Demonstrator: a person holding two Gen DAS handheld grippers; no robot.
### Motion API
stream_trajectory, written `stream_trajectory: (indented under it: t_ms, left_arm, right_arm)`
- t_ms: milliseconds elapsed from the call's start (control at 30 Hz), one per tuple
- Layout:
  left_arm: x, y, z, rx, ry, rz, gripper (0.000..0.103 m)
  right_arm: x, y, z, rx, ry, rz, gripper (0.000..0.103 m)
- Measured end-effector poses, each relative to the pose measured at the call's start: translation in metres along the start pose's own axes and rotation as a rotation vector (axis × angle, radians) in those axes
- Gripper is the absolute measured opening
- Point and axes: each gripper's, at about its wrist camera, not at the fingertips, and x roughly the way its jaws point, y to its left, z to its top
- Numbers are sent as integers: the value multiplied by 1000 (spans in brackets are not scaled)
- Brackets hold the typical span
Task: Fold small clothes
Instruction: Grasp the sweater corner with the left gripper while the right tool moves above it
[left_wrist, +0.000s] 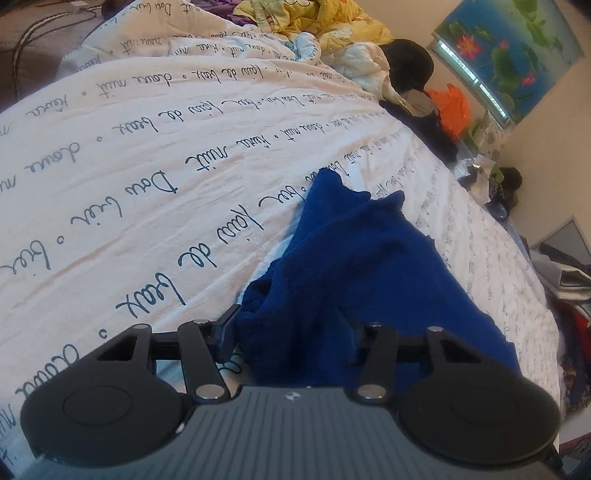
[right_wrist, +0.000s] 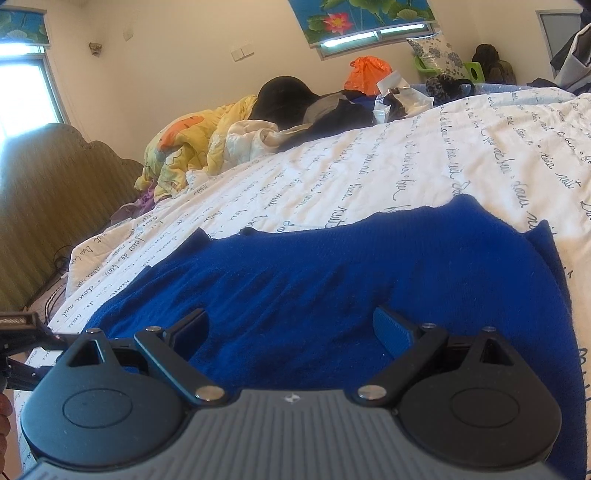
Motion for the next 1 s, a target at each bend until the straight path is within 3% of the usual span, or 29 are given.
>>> stream_trajectory:
  t_ms: [67,167,200,267,367,433,533,600,733,900,1000]
  left_arm:
    - [5,-4,0,29,-11,59,12]
    - [4,-11,-1,65,-32,92,8]
    - [1,-20,-3,122,-57,104,7]
    - [-10,-56,-15,351,-131,106,7]
    - [-28,-119,-60,755,-242,-19,7]
    - [-28,-151,-99,981,-235,-104,7]
    - [-23,-166,-141,1127,-189,-209,7]
    - [-20,-165,-157,1168,-162,-236,7]
    - [-21,-157,-156,1174,-159,-226,8]
    - [-32,-153,-141,1114,-173,-238,8]
    - [-36,-154,-143,1132,-181,-235,8]
  right_arm:
    - [0,-1,0,5,-1,5,96]
    - [0,0,0,8,1,8,96]
    - [0,0,0,10,1,9,96]
    - [0,-3,2,25,6,17,96]
    - [-2,-13,20,157,78,63,97]
    - [-4,-26,41,302,141,190,97]
    - [6,-46,64,463,232,429,97]
    - [21,-57,71,535,303,508,97]
    - [40,-62,77,502,369,415,98]
    - [56,-54,73,473,449,390,98]
    - [63,-48,71,480,469,397,98]
